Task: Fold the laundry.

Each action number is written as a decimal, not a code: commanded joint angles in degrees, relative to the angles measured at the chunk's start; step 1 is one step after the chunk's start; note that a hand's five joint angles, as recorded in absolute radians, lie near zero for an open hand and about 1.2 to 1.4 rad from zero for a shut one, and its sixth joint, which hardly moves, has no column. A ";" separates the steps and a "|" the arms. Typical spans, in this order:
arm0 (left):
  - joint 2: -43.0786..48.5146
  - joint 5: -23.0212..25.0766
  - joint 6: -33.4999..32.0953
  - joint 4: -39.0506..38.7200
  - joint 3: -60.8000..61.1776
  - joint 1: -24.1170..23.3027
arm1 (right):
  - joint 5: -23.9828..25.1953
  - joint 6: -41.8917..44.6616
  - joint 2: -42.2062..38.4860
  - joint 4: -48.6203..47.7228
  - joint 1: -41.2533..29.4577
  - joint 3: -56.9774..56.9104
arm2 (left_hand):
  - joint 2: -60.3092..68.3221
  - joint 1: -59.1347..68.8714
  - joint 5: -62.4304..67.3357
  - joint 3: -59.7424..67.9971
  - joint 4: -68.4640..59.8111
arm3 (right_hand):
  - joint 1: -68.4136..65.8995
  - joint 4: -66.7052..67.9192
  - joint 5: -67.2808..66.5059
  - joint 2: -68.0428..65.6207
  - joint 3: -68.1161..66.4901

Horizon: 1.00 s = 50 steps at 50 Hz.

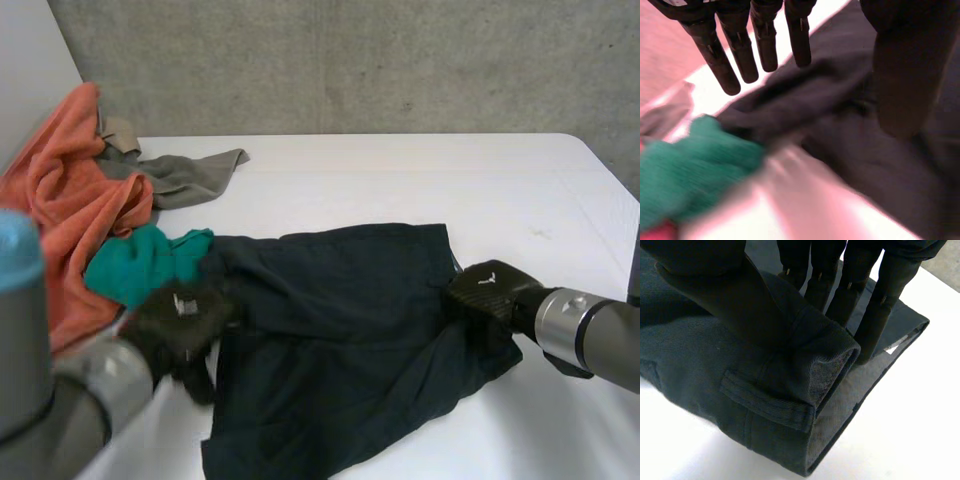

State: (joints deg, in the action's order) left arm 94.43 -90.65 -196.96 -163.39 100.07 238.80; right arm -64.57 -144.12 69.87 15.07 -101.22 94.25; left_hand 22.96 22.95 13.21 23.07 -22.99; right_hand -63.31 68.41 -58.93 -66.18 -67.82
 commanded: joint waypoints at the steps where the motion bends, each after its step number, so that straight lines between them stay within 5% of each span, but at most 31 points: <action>1: -4.95 1.61 4.92 3.61 10.49 -6.50 | -1.97 -5.90 -1.66 -1.27 -1.34 -2.40 | 9.28 9.29 9.03 9.17 -9.25 | -16.69 11.59 -11.07 -13.82 -12.18; 8: -2.42 0.74 6.24 0.28 13.04 -10.99 | -4.33 -9.15 -2.45 -3.73 -2.49 -3.19 | 10.97 10.98 10.72 10.86 -10.94 | -16.69 11.59 -11.07 -13.82 -12.18; 25: 9.45 -5.77 0.18 -13.35 10.23 -10.55 | -4.25 -9.07 -0.26 -4.26 -0.29 -0.47 | 17.18 17.19 16.93 17.07 -17.15 | -16.69 11.59 -11.07 -13.82 -12.18; 30: 10.51 -8.13 -1.67 -16.52 10.14 -10.73 | -3.73 -8.02 0.62 -3.91 0.85 0.41 | 56.99 57.00 56.74 56.88 -56.96 | -16.69 11.59 -11.07 -13.82 -12.18; 33: 9.11 -9.55 -1.23 -16.79 10.14 -10.99 | -3.64 -6.26 1.67 -2.77 1.03 1.37 | 57.04 57.05 56.79 56.93 -57.01 | -16.69 11.59 -11.07 -13.82 -12.18; 41: 1.29 -5.69 -1.84 -7.93 11.02 -14.33 | -3.64 11.38 7.12 7.15 4.10 4.79 | 57.04 57.05 56.79 56.93 -57.01 | -16.69 11.59 -11.07 -13.82 -12.18; 47: -2.40 -2.61 -4.31 11.32 10.76 -16.35 | -4.87 39.77 12.57 24.73 10.95 12.44 | 57.04 57.05 56.79 56.93 -57.01 | -16.69 11.59 -11.07 -13.82 -12.18; 50: -3.02 -2.60 -3.96 13.80 9.36 -15.83 | -2.06 40.07 13.37 24.84 10.52 13.59 | 57.04 57.05 56.79 56.93 -57.01 | -16.69 11.59 -11.07 -13.82 -12.18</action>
State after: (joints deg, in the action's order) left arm 93.32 -94.37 -200.45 -160.29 111.03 223.13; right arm -69.08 -116.44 80.26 32.47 -93.30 103.50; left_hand 68.36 64.67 57.77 68.09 -68.58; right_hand -64.08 68.42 -58.93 -66.18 -67.82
